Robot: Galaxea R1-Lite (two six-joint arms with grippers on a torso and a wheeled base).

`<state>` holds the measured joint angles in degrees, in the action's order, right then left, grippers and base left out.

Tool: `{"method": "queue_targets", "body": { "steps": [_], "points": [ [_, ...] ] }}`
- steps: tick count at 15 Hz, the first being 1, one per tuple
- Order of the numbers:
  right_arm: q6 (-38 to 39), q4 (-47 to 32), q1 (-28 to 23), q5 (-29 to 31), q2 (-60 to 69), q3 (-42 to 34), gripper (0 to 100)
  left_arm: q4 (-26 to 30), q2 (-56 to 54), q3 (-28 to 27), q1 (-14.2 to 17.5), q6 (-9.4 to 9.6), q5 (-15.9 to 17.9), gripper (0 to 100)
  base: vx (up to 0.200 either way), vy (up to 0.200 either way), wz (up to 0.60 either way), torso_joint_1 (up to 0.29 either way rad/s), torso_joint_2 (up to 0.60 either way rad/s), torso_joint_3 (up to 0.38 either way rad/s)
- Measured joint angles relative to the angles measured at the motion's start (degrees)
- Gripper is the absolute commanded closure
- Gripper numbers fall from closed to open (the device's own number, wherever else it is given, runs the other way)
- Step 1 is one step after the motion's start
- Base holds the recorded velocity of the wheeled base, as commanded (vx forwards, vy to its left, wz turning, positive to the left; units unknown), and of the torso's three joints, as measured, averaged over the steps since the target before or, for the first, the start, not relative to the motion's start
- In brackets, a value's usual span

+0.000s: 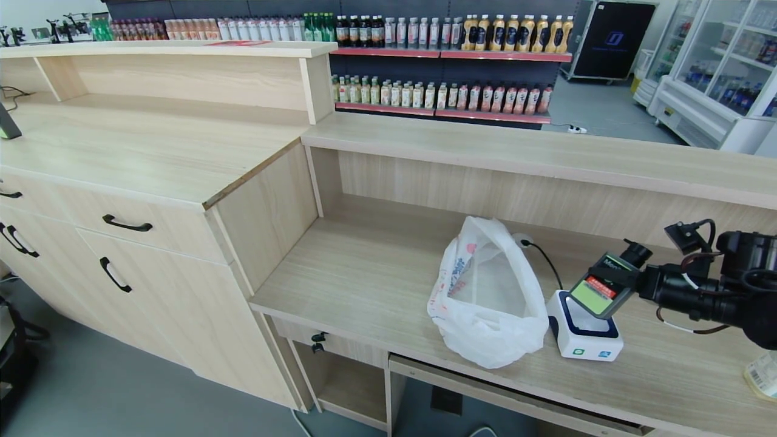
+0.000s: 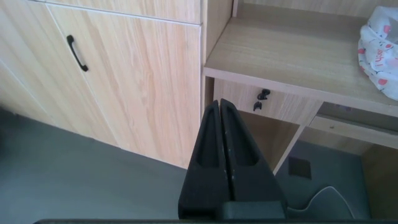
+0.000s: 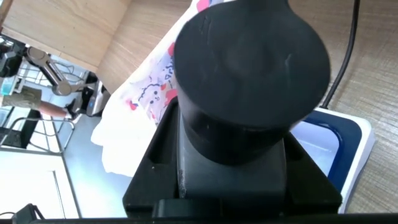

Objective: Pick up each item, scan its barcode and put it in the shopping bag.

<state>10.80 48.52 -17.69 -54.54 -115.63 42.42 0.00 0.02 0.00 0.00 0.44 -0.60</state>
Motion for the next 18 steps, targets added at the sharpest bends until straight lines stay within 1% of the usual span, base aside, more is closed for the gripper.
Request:
{"method": "queue_targets", "body": {
  "steps": [3,4,6,7,9,10,12,13,14,15,18],
  "points": [
    [-0.66,-0.10,-0.48,0.22,2.71,-1.48,100,0.00,0.00,0.00,0.00,0.00,0.00,100,0.000,0.000,0.00,0.000,0.00,0.000],
    [-1.83,-0.27,-1.11,1.66,4.94,-2.46,100,0.00,0.00,0.00,0.00,0.00,0.00,100,0.000,0.000,0.00,0.000,0.00,0.000],
    [-6.53,-0.76,-2.43,9.70,11.43,-5.35,100,0.00,0.00,0.00,0.00,0.00,0.00,100,0.000,0.000,0.00,0.000,0.00,0.000],
    [-10.53,-0.84,-3.01,17.04,15.17,-7.45,100,0.00,0.00,0.00,0.00,0.00,0.00,100,0.000,0.000,0.00,0.000,0.00,0.000],
    [-18.90,-1.17,-4.02,37.94,21.53,-11.91,100,0.00,0.00,0.00,0.00,0.00,0.00,100,0.000,0.000,0.00,0.000,0.00,0.000],
    [-21.55,-1.19,-3.97,49.04,24.28,-13.76,100,0.00,0.00,0.00,0.00,0.00,0.02,100,0.000,0.000,0.00,0.000,0.00,0.000],
    [-24.17,-0.71,-1.93,64.42,27.89,-15.84,100,0.00,0.00,0.00,0.00,0.00,0.00,100,0.000,0.000,0.00,0.000,0.00,0.000],
    [-24.89,0.28,-0.46,68.22,29.05,-16.47,100,0.00,0.00,0.00,0.00,0.00,0.00,100,0.000,0.000,0.00,0.000,0.00,0.000],
    [-25.36,1.32,0.57,68.50,29.72,-16.69,100,0.00,0.00,0.00,0.00,0.00,0.00,100,0.000,0.000,0.00,0.000,0.00,0.000],
    [-25.55,1.18,1.16,67.38,30.18,-16.91,100,0.00,0.00,0.00,0.00,0.00,0.02,100,0.000,0.000,0.60,0.002,0.00,0.002],
    [-30.34,1.10,1.90,58.26,31.32,-16.38,100,0.00,0.00,0.00,0.00,0.00,0.02,100,0.000,0.000,0.60,0.002,0.00,0.002]
  ]
}}
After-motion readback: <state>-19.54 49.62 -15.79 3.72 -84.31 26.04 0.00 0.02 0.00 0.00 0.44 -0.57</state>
